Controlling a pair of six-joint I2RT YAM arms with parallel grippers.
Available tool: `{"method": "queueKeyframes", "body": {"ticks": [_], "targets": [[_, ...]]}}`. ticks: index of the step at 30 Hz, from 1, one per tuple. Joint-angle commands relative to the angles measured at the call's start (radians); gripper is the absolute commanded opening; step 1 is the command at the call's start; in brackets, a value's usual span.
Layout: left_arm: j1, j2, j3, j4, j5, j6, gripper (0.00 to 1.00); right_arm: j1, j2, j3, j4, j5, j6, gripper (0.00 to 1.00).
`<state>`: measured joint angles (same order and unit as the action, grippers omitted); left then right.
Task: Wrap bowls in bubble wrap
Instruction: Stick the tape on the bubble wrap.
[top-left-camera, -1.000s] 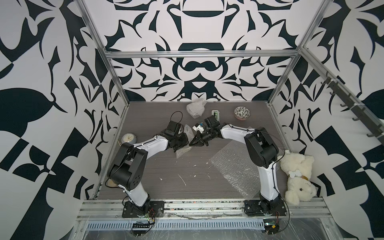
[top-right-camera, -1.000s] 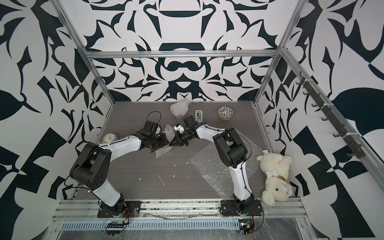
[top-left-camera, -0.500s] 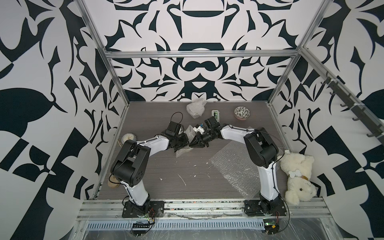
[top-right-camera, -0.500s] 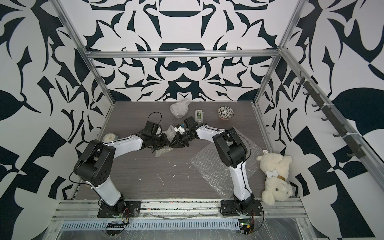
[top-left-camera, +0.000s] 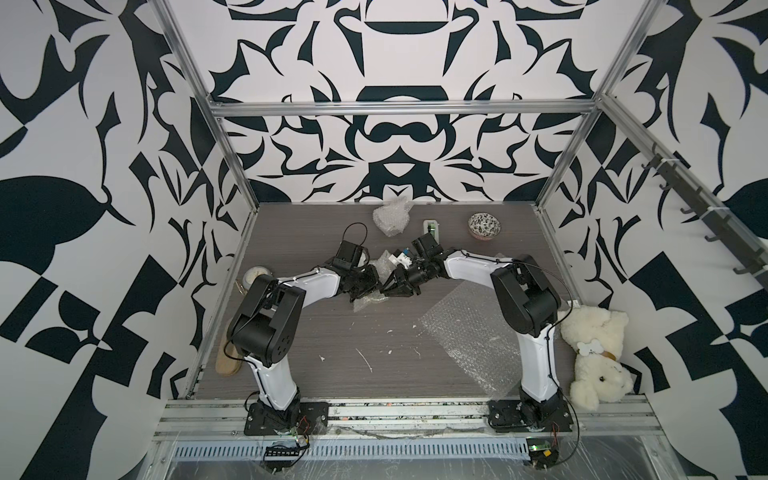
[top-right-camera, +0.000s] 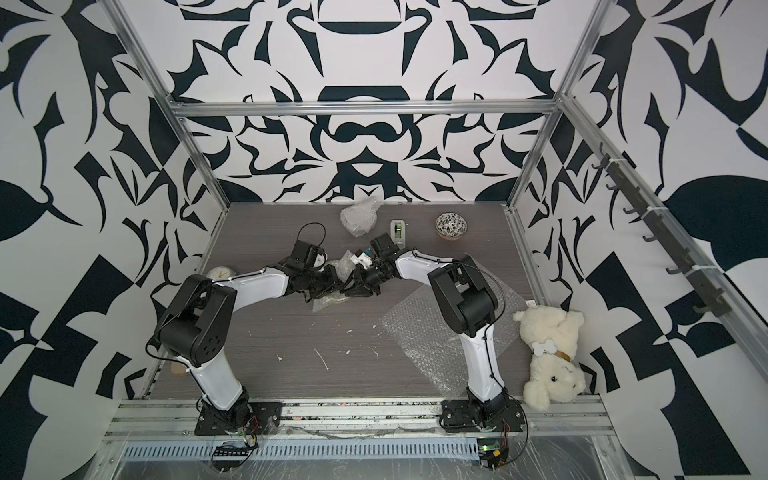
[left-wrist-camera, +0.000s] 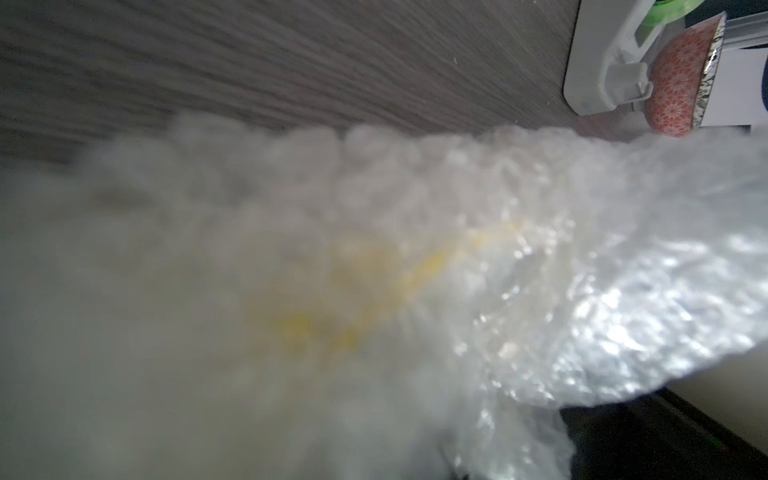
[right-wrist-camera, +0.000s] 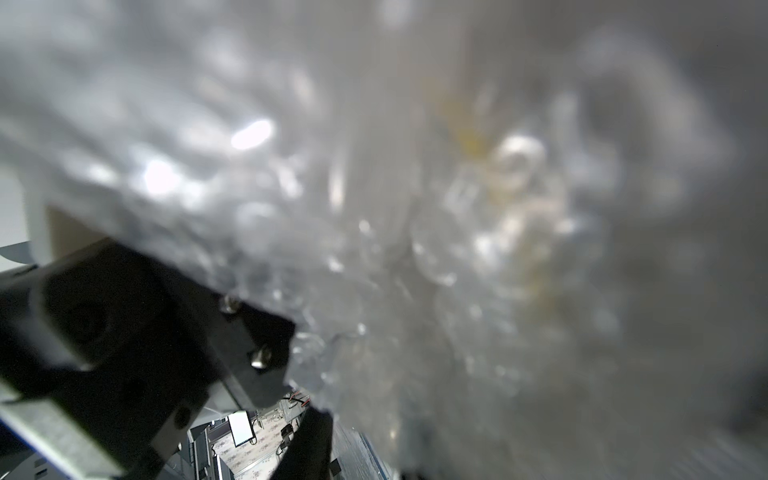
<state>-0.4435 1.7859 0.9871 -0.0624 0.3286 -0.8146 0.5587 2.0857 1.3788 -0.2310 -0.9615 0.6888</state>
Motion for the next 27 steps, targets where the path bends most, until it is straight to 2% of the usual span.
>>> {"method": "queueKeyframes", "body": {"ticks": [1,11,14,22,27], "targets": [[0.015,0.047,0.005,-0.016,-0.05,0.005,0.07,0.002,-0.044,0.021,-0.117,-0.014,-0.028,0.34],[0.015,0.049,0.009,-0.013,-0.042,-0.003,0.08,0.004,-0.015,0.218,-0.439,0.156,-0.179,0.39],[0.014,0.046,0.005,-0.011,-0.043,-0.003,0.08,0.005,0.009,0.281,-0.545,0.189,-0.228,0.47],[0.015,0.053,-0.002,0.012,-0.045,-0.014,0.08,0.006,0.025,0.307,-0.649,0.192,-0.255,0.48],[0.015,0.06,0.005,0.015,-0.042,-0.015,0.08,0.003,0.006,0.289,-0.638,0.177,-0.257,0.48]]}}
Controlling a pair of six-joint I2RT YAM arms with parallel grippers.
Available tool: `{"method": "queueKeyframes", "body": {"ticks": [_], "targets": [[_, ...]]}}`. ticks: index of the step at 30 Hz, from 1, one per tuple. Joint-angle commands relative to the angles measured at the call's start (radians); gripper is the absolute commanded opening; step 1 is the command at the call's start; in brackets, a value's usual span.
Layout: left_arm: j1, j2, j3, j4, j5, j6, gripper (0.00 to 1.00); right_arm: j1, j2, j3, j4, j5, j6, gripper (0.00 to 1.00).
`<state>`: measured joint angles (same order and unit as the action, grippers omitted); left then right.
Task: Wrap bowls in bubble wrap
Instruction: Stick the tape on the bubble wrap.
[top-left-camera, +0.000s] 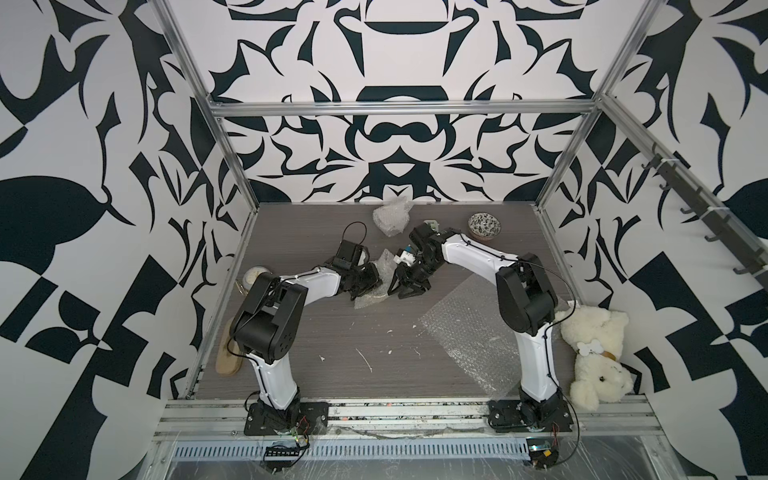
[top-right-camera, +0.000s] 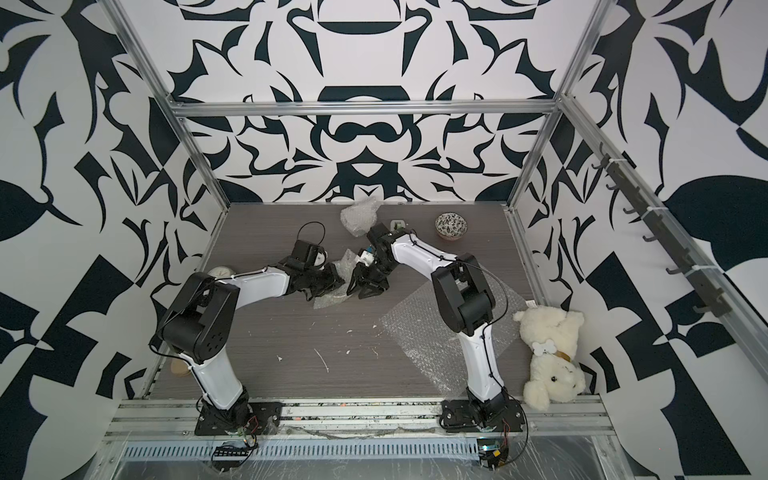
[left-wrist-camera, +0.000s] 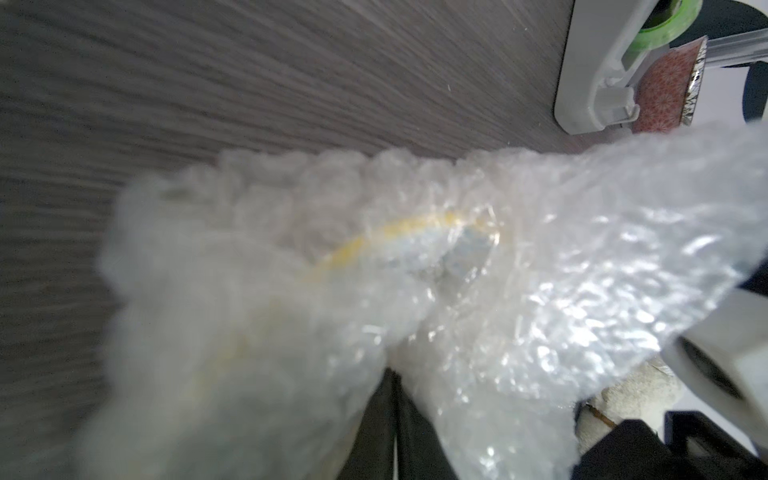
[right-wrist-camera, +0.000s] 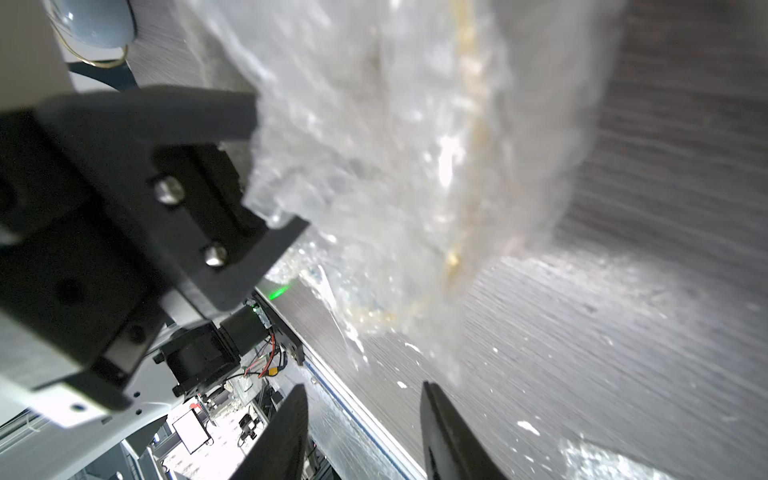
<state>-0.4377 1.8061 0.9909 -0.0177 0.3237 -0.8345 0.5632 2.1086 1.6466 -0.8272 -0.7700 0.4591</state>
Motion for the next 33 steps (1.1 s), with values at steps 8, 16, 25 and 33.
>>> {"method": "queueKeyframes", "body": {"ticks": [8,16,25,33], "targets": [[0.009,0.05,0.033,-0.048,-0.031,0.012,0.09,-0.01,-0.044,0.101,-0.025,-0.024,-0.024,0.45],[0.007,0.046,0.039,-0.051,-0.031,0.014,0.1,0.011,0.043,0.249,-0.014,0.084,-0.054,0.14],[0.007,0.039,0.026,-0.056,-0.036,0.017,0.1,0.03,0.138,0.256,0.02,0.106,-0.051,0.04],[0.007,0.051,0.043,-0.063,-0.032,0.018,0.11,0.03,0.106,0.199,-0.024,0.143,-0.107,0.03]]}}
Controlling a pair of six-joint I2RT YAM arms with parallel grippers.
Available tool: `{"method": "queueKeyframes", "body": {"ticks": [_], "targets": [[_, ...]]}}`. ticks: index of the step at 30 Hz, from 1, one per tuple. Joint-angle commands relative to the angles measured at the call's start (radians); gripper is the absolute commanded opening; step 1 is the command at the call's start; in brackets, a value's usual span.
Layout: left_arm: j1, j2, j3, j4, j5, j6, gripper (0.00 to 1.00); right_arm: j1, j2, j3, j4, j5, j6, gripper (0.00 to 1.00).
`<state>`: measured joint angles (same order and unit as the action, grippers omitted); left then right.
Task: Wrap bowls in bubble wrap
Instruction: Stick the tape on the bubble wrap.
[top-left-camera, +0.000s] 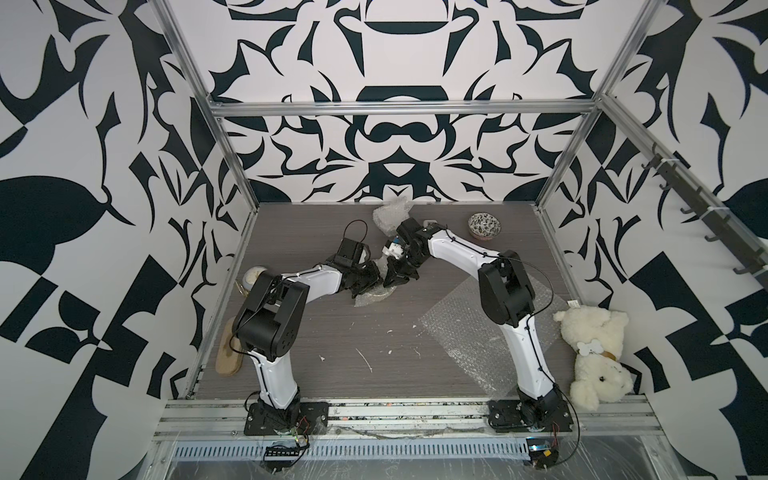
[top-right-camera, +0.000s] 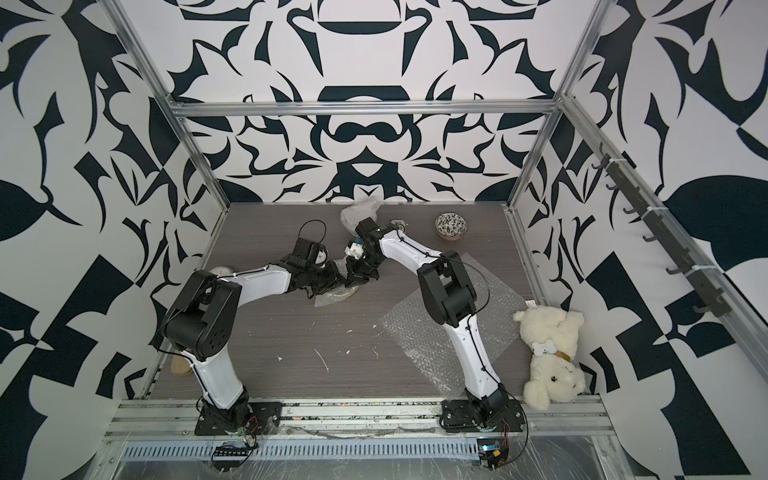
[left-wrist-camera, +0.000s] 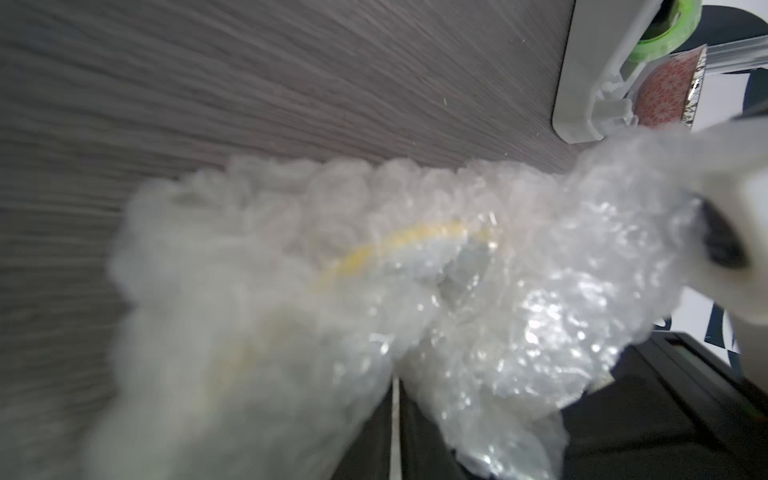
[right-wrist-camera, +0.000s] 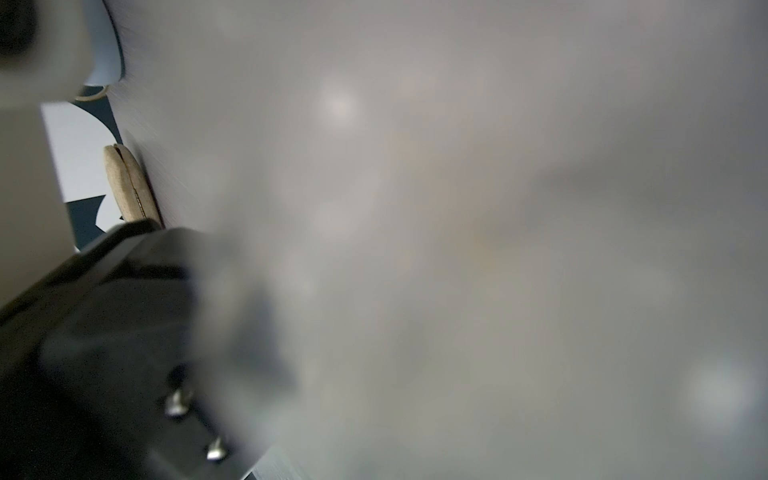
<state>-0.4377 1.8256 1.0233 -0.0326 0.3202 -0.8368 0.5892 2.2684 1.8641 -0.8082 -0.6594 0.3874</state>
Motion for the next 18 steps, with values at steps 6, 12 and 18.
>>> {"method": "queueKeyframes", "body": {"ticks": [6,12,18], "targets": [[0.007,0.041,0.027,-0.06,-0.03,0.027,0.11,0.004,-0.11,-0.05,-0.038,0.021,-0.032,0.04],[0.007,0.042,0.03,-0.062,-0.034,0.027,0.12,0.005,-0.135,-0.106,0.001,-0.017,-0.015,0.04],[0.007,0.042,0.035,-0.068,-0.033,0.03,0.12,0.017,-0.134,-0.129,0.01,-0.055,-0.013,0.03]]}}
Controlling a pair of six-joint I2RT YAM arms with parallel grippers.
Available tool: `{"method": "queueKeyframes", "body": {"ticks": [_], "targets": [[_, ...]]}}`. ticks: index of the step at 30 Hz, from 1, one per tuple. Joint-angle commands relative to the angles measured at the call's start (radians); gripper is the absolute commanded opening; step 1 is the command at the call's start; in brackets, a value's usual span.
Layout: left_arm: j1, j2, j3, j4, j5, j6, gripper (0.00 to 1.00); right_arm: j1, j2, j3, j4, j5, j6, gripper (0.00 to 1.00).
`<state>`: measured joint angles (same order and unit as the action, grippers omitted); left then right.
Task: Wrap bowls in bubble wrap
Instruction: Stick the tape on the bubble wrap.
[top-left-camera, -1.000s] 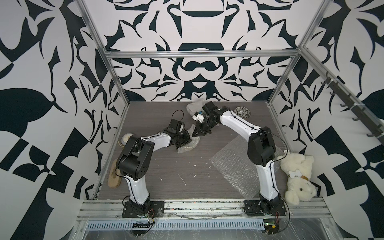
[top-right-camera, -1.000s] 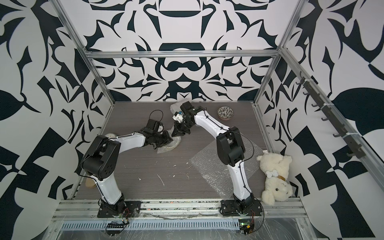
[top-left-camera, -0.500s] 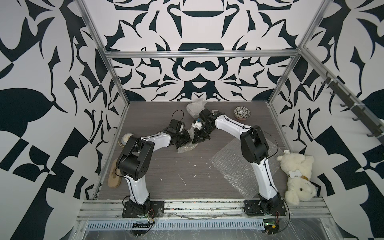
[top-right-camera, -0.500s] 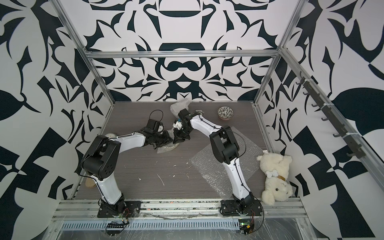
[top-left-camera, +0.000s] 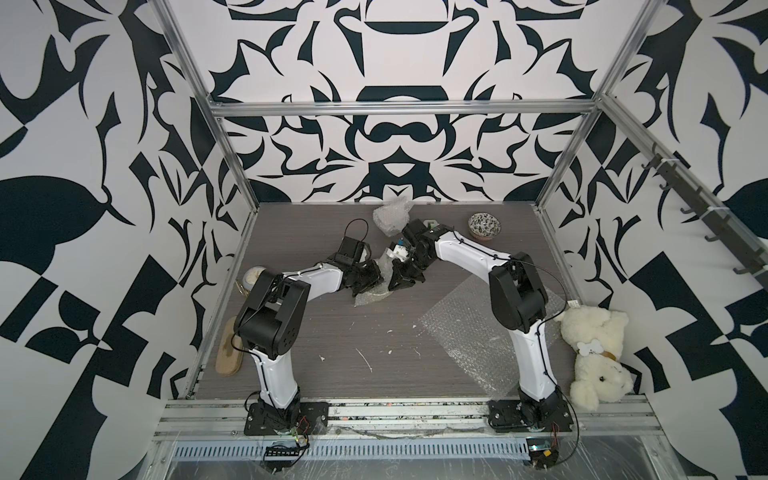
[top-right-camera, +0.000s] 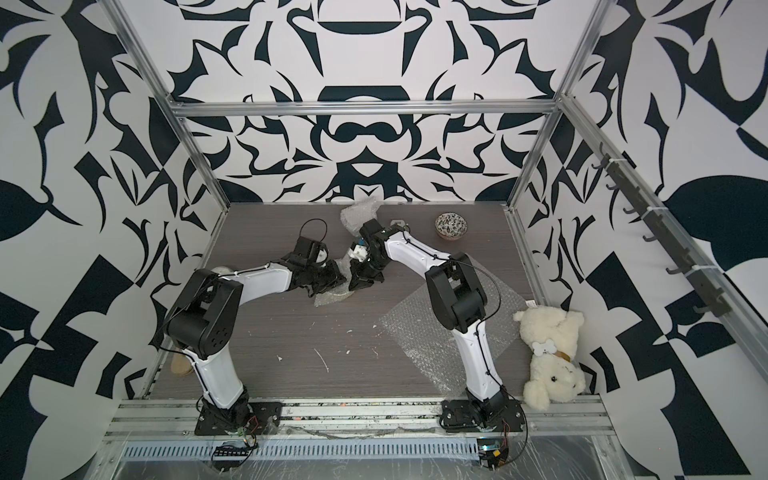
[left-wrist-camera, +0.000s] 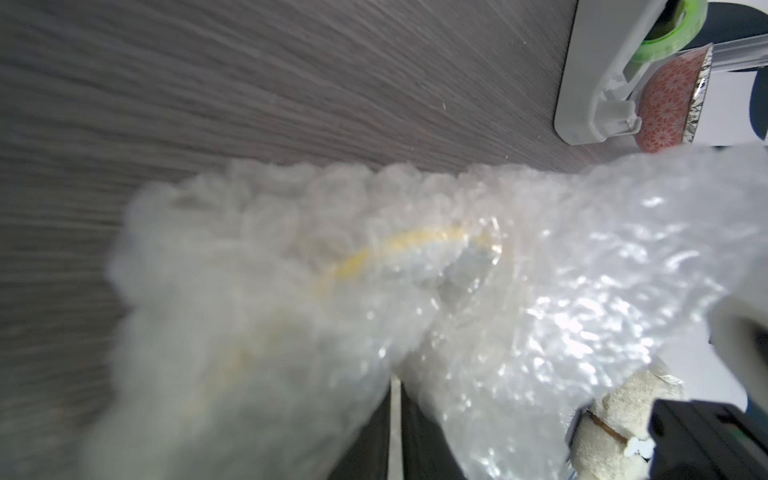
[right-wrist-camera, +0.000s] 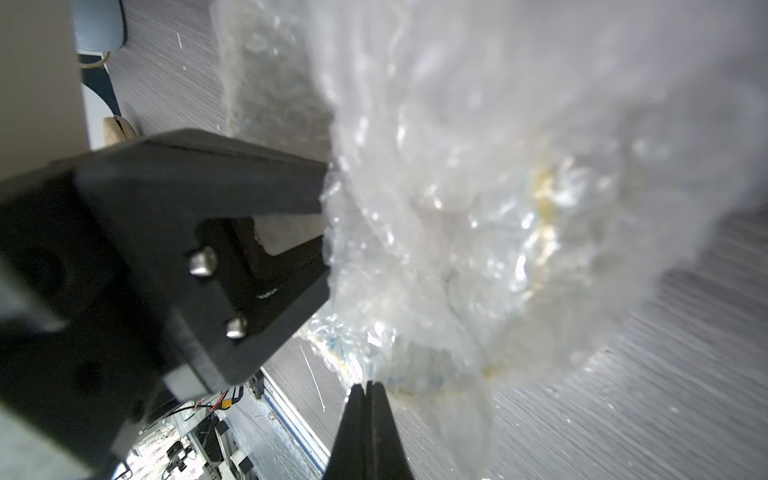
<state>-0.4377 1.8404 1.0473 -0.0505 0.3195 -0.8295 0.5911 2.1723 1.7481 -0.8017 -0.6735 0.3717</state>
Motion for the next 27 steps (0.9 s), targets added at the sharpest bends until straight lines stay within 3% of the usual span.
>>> {"method": "queueKeyframes", "body": {"ticks": [1,11,17,22,27], "targets": [[0.007,0.027,0.012,-0.051,-0.034,0.023,0.12,0.019,-0.039,-0.014,0.001,-0.041,0.002,0.04],[0.007,0.026,0.013,-0.054,-0.033,0.024,0.13,0.026,-0.045,-0.01,-0.016,-0.037,-0.006,0.05],[0.007,0.028,0.016,-0.056,-0.034,0.026,0.13,0.038,-0.085,-0.026,0.001,-0.024,0.01,0.11],[0.007,0.016,0.014,-0.058,-0.035,0.026,0.13,0.037,-0.171,-0.099,0.091,0.035,0.073,0.26],[0.007,-0.003,0.017,-0.059,-0.037,0.024,0.17,0.038,-0.228,-0.247,0.296,0.07,0.236,0.33]]}}
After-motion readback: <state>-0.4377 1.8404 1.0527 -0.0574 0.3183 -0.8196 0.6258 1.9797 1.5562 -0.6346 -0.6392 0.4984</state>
